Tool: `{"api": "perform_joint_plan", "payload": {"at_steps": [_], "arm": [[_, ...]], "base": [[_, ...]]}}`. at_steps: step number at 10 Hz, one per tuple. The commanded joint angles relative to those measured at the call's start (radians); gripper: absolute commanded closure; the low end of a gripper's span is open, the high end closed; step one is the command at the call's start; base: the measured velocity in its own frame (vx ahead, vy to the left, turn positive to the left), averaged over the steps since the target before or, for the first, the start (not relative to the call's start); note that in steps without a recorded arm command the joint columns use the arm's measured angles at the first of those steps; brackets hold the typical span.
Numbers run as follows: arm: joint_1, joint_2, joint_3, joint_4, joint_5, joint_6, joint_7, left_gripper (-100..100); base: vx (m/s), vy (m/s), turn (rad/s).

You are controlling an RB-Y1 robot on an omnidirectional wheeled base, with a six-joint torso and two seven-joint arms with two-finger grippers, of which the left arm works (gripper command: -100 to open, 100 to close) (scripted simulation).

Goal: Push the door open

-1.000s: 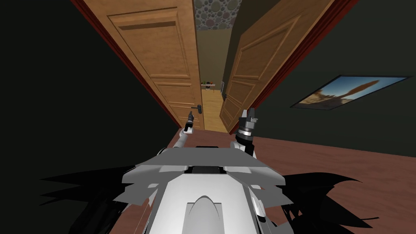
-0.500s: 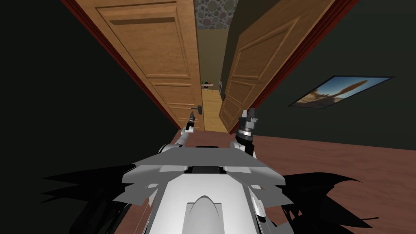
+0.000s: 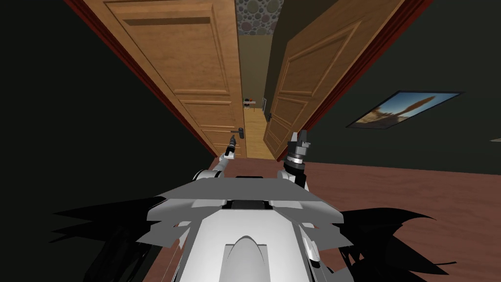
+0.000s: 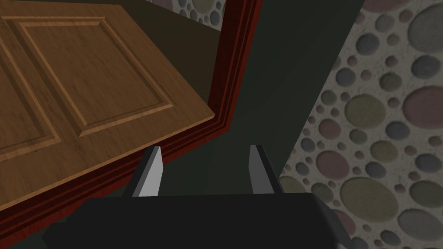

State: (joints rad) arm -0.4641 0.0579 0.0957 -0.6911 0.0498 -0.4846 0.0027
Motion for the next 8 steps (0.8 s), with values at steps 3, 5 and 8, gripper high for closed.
{"api": "perform_joint_plan", "payload": {"at_steps": [3, 5, 8], "arm": [[-0.05, -0.005, 0.005, 0.08, 0.001, 0.006, -0.006, -100], [-0.046, 0.004, 0.007, 0.077, 0.002, -0.001, -0.004, -100], [-0.045, 0.011, 0.011, 0.08, 0.004, -0.004, -0.005, -100]], "base": [[0.024, 0.068, -0.054], [0.055, 0.013, -0.018], [0.202, 0.008, -0.024]]}}
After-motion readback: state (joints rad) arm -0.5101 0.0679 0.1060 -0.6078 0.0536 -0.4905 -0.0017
